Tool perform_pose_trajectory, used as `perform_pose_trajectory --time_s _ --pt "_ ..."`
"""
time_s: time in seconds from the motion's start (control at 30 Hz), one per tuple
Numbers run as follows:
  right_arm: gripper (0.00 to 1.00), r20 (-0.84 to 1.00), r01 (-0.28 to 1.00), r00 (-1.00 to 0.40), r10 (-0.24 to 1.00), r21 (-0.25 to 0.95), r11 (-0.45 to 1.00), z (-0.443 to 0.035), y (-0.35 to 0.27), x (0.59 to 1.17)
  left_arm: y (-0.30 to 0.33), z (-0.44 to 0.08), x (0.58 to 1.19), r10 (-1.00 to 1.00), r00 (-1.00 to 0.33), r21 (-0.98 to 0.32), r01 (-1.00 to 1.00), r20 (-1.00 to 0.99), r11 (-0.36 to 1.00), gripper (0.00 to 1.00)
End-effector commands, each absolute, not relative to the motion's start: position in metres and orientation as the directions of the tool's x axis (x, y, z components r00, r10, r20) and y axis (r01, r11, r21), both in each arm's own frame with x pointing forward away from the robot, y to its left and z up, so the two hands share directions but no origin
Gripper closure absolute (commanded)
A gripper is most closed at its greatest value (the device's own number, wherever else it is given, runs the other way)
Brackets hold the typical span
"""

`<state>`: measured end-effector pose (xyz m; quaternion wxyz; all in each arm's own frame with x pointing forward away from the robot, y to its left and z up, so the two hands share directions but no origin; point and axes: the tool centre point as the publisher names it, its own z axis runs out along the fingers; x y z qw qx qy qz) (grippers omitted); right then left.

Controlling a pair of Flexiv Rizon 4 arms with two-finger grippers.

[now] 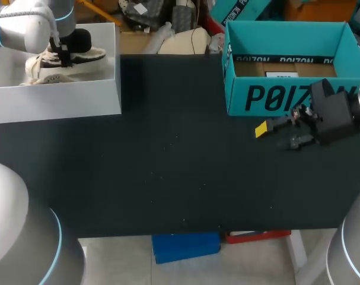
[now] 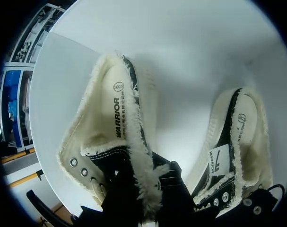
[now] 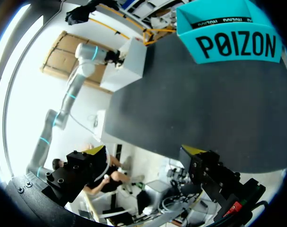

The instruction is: Take the shoe out of the shoebox, open the shoe tongue, remove and reinsert the insole, then place the shoe into the shoebox

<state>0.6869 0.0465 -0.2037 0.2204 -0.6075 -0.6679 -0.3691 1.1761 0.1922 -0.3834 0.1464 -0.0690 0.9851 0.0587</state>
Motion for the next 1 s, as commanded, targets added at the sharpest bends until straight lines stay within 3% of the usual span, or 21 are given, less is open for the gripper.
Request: perform_pose_trajectory --time_s 0.03,0.07,0.1,0.13,0.17,0.2,0.23,0.27,0.33,0.4,0.63,0.8,0.87,0.97,1.0 --pt "0.0 0.742 0.974 -0.164 0.651 0.224 -0.011 -0.204 0.047 0.687 0.192 -0.384 1.175 -0.115 -0.947 0.104 -0.153 -0.3 0.983 1.0" --pt "0.0 0.742 0.974 -0.164 0.651 0.224 -0.011 -0.204 0.047 0.687 0.193 -0.384 1.175 -0.116 -0.947 0.104 -0.153 -0.299 0.983 0.89" --pt "0.0 0.742 0.974 -0.164 0.651 0.224 -0.011 -0.204 0.047 0.687 0.193 -0.384 1.175 -0.116 -0.947 0.104 -0.153 -0.3 0.983 0.69" --pt "0.0 0.742 0.974 -0.164 0.651 0.224 -0.011 -0.204 0.047 0.687 0.194 -0.383 1.176 -0.116 -0.946 0.105 -0.154 -0.302 0.982 0.36" --pt "0.0 0.742 0.974 -0.164 0.651 0.224 -0.011 -0.204 0.047 0.687 0.194 -0.38 1.176 -0.117 -0.946 0.104 -0.155 -0.301 0.982 0.16" --pt "0.0 0.742 0.974 -0.164 0.651 0.224 -0.011 -0.204 0.047 0.687 0.194 -0.378 1.176 -0.118 -0.946 0.103 -0.155 -0.301 0.983 0.08" --pt "0.0 0.742 0.974 -0.164 0.651 0.224 -0.011 -0.204 0.047 0.687 0.194 -0.376 1.176 -0.118 -0.946 0.099 -0.155 -0.301 0.983 0.05" --pt "0.0 0.742 0.974 -0.164 0.651 0.224 -0.011 -0.204 0.047 0.687 0.193 -0.373 1.175 -0.119 -0.95 0.09 -0.151 -0.29 0.984 0.09" --pt "0.0 0.742 0.974 -0.164 0.651 0.224 -0.011 -0.204 0.047 0.687 0.192 -0.366 1.174 -0.122 -0.948 0.092 -0.155 -0.292 0.984 0.28" --pt "0.0 0.742 0.974 -0.164 0.651 0.224 -0.011 -0.204 0.047 0.687 0.191 -0.359 1.172 -0.112 -0.948 0.091 -0.145 -0.299 0.985 0.31" --pt "0.0 0.742 0.974 -0.164 0.651 0.224 -0.011 -0.204 0.047 0.687 0.188 -0.334 1.169 -0.135 -0.945 0.068 -0.162 -0.298 0.985 0.25" --pt "0.0 0.742 0.974 -0.164 0.651 0.224 -0.011 -0.204 0.047 0.687 0.183 -0.308 1.164 -0.181 -0.948 0.046 -0.199 -0.26 0.979 0.32" --pt "0.0 0.742 0.974 -0.164 0.651 0.224 -0.011 -0.204 0.047 0.687 0.181 -0.297 1.16 -0.193 -0.957 0.038 -0.206 -0.218 0.978 0.27" --pt "0.0 0.742 0.974 -0.164 0.651 0.224 -0.011 -0.204 0.047 0.687 0.177 -0.282 1.152 -0.223 -0.964 0.028 -0.229 -0.147 0.973 0.01" --pt "0.0 0.742 0.974 -0.164 0.651 0.224 -0.011 -0.204 0.047 0.687 0.176 -0.278 1.149 -0.229 -0.966 0.029 -0.234 -0.123 0.972 0.0"
